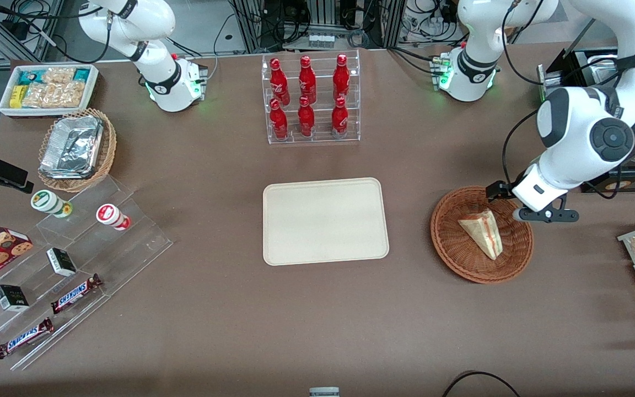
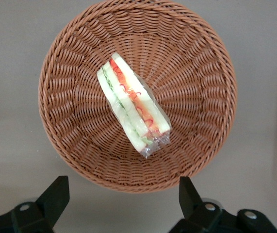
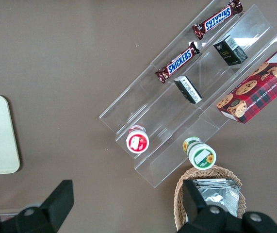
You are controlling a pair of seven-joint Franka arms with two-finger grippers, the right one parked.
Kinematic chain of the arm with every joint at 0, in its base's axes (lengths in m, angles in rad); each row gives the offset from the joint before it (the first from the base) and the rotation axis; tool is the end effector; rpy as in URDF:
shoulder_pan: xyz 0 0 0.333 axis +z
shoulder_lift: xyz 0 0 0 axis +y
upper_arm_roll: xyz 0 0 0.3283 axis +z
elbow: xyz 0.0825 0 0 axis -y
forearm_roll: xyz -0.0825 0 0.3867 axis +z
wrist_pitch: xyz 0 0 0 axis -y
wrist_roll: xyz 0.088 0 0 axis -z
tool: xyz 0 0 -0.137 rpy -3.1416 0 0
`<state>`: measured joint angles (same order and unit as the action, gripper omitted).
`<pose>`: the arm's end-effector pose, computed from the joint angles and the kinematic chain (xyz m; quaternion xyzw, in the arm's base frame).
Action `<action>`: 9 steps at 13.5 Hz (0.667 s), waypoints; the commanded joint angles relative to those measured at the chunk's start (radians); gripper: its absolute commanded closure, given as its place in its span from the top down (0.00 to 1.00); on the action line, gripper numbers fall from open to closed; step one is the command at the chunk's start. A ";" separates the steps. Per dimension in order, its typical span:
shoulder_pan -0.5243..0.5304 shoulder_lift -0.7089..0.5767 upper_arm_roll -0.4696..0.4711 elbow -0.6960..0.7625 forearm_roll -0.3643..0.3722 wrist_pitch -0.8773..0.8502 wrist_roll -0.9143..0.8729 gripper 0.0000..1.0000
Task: Place sandwich from basket to tray
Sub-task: 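Move the left gripper over the wrapped sandwich in the wicker basket, then lower the left gripper and close it on the wrapped sandwich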
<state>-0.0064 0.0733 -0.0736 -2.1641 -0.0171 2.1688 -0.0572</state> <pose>0.5379 -0.0441 0.3375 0.9993 -0.0063 -0.0348 0.0072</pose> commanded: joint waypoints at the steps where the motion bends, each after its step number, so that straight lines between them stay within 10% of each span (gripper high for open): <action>1: 0.008 0.020 -0.008 -0.013 -0.012 0.064 -0.202 1.00; 9: -0.036 0.131 -0.015 0.006 -0.011 0.227 -0.907 1.00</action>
<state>-0.0149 0.1800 -0.0885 -2.1709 -0.0241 2.3625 -0.8643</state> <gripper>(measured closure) 0.000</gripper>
